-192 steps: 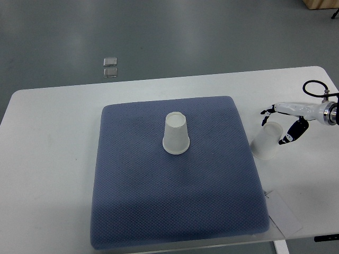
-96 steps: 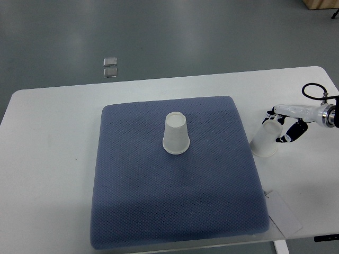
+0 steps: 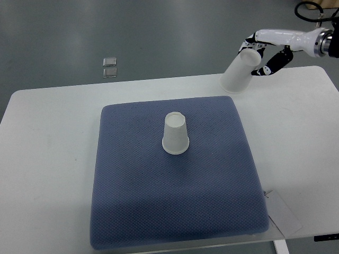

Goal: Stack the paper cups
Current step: 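Carry the cup with the right hand over the inverted cup on the pad, then lower the held cup onto the inverted cup, nesting it on top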

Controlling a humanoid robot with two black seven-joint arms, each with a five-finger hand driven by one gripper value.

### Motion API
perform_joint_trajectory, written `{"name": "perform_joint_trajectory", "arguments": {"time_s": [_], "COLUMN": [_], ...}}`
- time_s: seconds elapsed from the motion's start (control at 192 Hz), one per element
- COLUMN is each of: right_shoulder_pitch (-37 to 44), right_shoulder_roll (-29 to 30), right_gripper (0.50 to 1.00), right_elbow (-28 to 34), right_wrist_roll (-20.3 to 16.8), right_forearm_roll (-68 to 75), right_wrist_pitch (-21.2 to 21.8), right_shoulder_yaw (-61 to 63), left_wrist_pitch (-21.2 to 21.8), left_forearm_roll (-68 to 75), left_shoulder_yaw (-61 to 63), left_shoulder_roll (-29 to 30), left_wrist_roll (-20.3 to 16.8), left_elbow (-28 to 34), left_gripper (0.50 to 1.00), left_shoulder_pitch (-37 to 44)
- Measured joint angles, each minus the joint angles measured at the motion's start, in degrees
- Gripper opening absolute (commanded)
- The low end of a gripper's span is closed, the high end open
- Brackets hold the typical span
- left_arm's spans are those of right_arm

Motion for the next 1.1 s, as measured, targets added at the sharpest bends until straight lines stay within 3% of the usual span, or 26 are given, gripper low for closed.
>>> {"name": "perform_joint_trajectory", "arguments": {"time_s": [0.4, 1.102], "right_shoulder_pitch": [3.3, 1.7], "right_shoulder_roll": [11.1, 12.0], "right_gripper": [0.5, 0.5], "right_elbow": [4.3, 4.3], "right_wrist_roll": [-3.4, -4.0], "right_forearm_roll": [1.1, -3.9], "right_wrist_pitch": [5.0, 6.1], "right_shoulder_yaw": [0.2, -3.0], "left_wrist_pitch": [0.0, 0.0], "left_forearm_roll": [0.0, 0.0], "left_shoulder_yaw": [0.0, 0.0], "left_shoulder_roll": [0.0, 0.0], "left_wrist_roll": [0.0, 0.0], "left_elbow": [0.0, 0.0], "left_gripper": [1.0, 1.0], "left_shoulder_pitch": [0.0, 0.0]}}
